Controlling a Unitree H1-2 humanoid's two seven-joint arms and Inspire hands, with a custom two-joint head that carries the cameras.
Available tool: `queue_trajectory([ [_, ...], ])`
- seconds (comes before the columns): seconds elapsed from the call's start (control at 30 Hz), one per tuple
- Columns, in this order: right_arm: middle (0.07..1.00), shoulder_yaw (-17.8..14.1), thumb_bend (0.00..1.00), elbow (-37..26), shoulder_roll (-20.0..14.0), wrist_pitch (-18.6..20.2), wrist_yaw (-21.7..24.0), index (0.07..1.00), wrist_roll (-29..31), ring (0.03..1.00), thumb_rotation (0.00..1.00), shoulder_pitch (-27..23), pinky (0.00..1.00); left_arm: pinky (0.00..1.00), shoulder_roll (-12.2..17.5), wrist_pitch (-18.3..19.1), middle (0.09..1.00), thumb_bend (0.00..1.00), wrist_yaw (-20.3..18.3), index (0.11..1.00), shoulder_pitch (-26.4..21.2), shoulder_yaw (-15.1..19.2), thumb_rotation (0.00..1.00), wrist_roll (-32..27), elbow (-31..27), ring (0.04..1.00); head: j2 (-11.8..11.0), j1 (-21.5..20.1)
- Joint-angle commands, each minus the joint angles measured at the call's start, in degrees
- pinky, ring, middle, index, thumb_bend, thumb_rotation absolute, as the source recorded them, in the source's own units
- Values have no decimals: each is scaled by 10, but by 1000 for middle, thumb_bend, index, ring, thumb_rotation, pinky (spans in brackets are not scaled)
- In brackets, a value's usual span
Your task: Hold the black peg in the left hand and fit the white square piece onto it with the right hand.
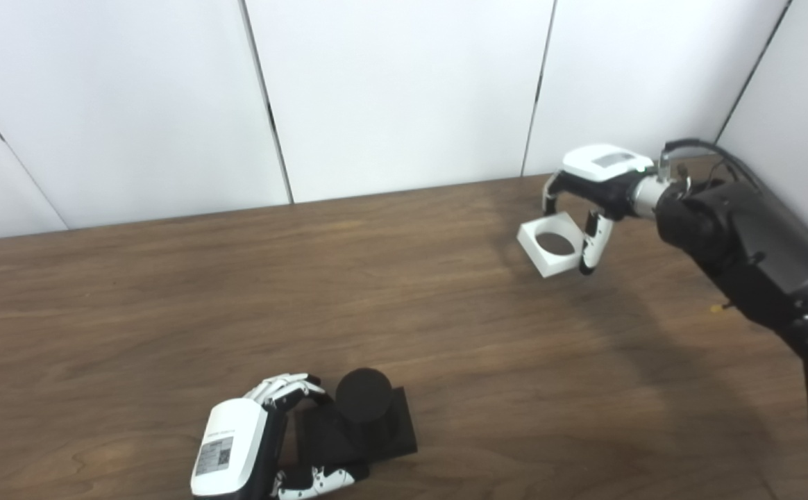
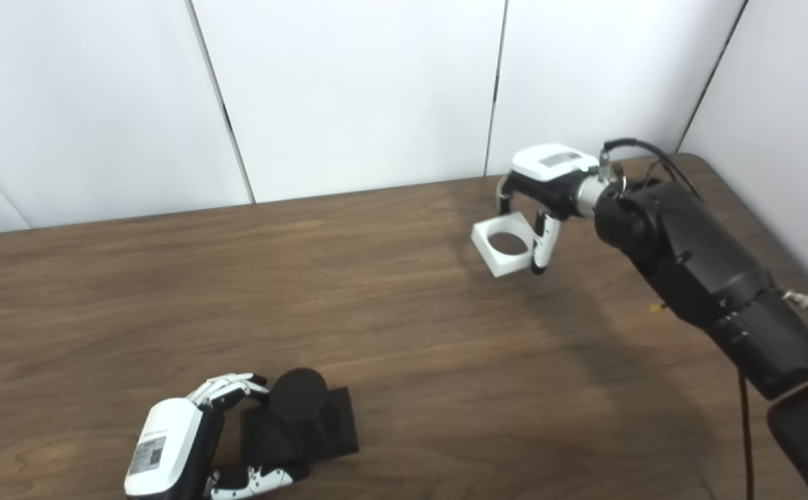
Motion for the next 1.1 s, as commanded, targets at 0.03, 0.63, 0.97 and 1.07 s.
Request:
queue_trajectory([
  [0.03,773,-22,521,-82,-11,10,26,485,16,904,124,-12,826,685,-5,5,744,513,-25,488,2,-14,44,0,12,783,2,3],
  [0.63,721,-1,524,-340,107,29,155,481,29,845,130,-20,795,675,-21,29,746,512,-34,488,-12,-20,46,1,17,786,18,31],
  [0.97,725,15,523,-338,163,5,147,483,25,850,129,2,792,686,-26,38,746,512,-37,488,-13,-26,46,5,13,788,22,39],
  [1.07,726,18,523,-330,172,-9,141,482,22,853,129,8,799,684,-27,39,745,512,-34,488,-13,-29,47,8,14,786,23,41],
])
